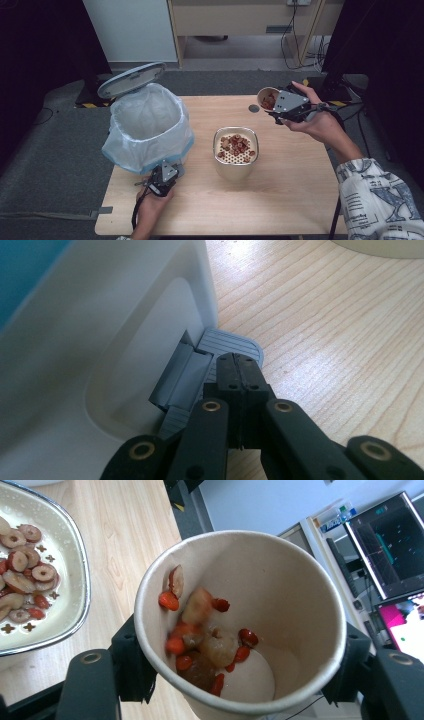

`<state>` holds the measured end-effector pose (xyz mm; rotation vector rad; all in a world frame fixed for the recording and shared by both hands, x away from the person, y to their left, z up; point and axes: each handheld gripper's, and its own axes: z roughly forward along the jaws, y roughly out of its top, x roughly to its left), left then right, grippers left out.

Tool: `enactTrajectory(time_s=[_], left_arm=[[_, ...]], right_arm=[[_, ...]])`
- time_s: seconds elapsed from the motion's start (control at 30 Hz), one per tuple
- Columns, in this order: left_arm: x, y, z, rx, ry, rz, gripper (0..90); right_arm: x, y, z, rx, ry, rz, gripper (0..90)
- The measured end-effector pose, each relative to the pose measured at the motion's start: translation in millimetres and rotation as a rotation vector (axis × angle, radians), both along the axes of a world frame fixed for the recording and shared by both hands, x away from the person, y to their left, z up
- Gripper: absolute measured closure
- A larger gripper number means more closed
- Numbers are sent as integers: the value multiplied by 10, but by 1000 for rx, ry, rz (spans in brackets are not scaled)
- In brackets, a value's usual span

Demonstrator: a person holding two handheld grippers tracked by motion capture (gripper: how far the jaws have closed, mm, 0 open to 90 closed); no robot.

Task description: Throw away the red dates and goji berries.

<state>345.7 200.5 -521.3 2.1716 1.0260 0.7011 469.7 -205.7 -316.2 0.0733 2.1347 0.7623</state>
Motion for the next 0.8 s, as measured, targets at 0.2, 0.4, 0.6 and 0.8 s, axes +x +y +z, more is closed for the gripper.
enactTrajectory(time_s=[0.2,0.4,0.6,0.8], left_arm=[[0,-1,0,1,0,0,898],[0,0,0,-1,0,0,898],[0,1,0,0,0,-1,898],[0,1,0,0,0,-1,898]], right_arm=[[22,-104,-8,73,51,-10,315],[42,-177,-15,120,79,-24,315],[72,-239,-3,208,122,-35,314],[109,-291,35,295,178,-30,313]])
